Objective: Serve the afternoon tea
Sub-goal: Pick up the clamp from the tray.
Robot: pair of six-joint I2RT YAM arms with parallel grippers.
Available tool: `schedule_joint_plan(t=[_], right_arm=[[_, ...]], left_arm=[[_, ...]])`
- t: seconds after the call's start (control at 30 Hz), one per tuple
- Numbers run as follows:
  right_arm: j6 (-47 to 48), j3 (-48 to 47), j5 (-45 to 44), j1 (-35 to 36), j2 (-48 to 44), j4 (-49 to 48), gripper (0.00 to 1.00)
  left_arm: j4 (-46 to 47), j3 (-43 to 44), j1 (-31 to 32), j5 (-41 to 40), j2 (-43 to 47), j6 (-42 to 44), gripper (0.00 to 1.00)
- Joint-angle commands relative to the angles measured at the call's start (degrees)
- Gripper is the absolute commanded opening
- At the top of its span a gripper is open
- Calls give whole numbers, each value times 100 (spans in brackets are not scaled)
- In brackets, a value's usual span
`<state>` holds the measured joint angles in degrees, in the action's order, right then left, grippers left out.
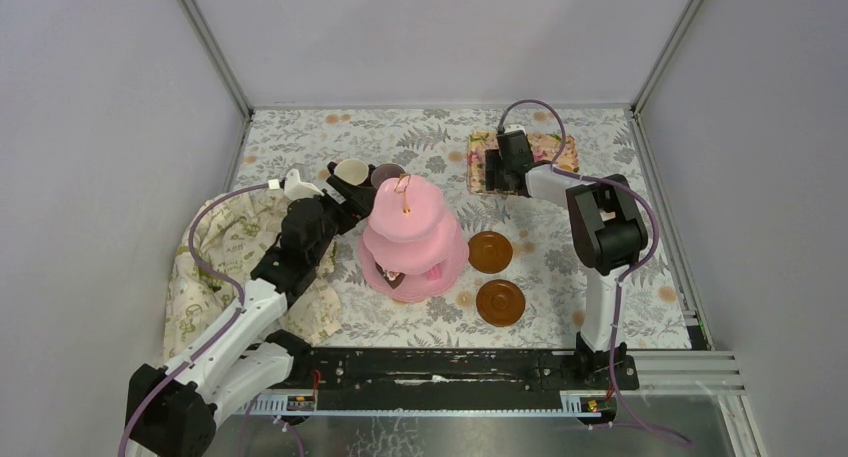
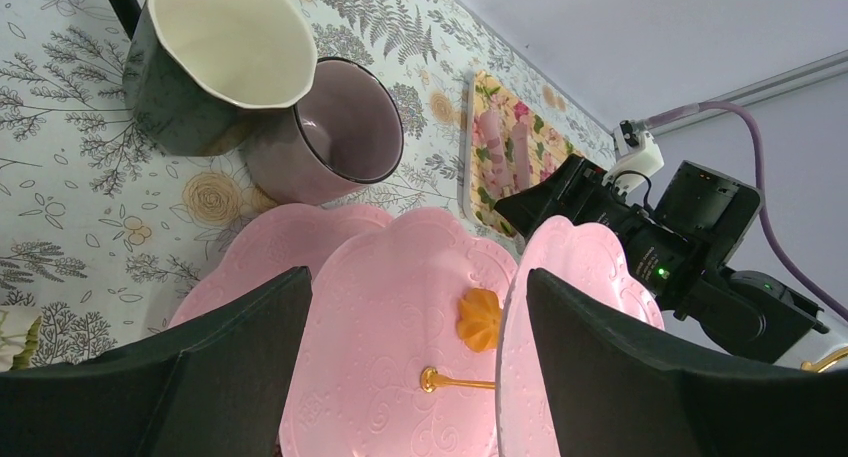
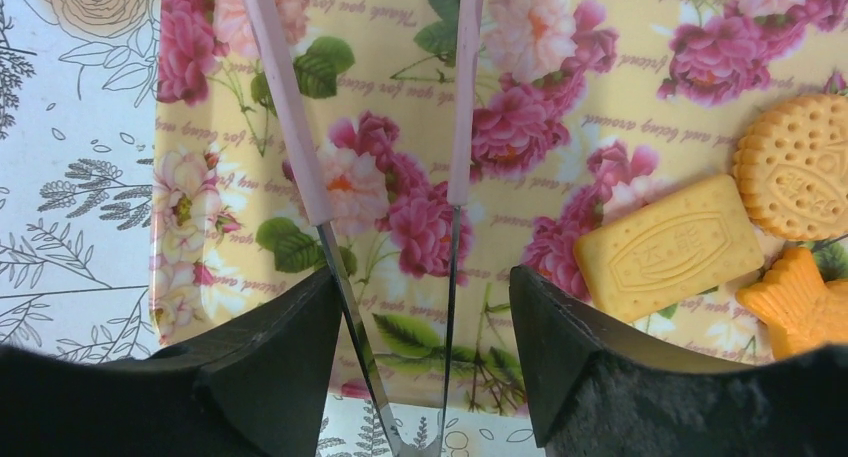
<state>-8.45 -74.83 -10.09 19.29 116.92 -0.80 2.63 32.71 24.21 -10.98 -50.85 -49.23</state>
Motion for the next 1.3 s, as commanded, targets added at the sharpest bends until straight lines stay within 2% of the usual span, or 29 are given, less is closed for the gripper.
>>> schedule_joint_plan(t=[0.0,0.37,0.53,0.7,1.0,1.27], right_arm=[[155,-248,-267,75,76,-51,67],[93,-96,-209,121,-272,-52,51],[6,-175,-165,130,-483,134,49],[-198,-234,-126,138,-694,342,43],[-407,-245,-372,213,-1115,919,42],[-546,203,-628,214,-1813,1415,42]], left_arm=[[449,-67,-47,-49,-21,2,86],[406,-96,-48,-23,101,-29,86],[352,-131,-54,-12,259,-84,86],[257,-133,-54,-18,450,-104,86],[64,-91,-56,27,734,-108,86],[88,-165,-59,120,907,-207,86]])
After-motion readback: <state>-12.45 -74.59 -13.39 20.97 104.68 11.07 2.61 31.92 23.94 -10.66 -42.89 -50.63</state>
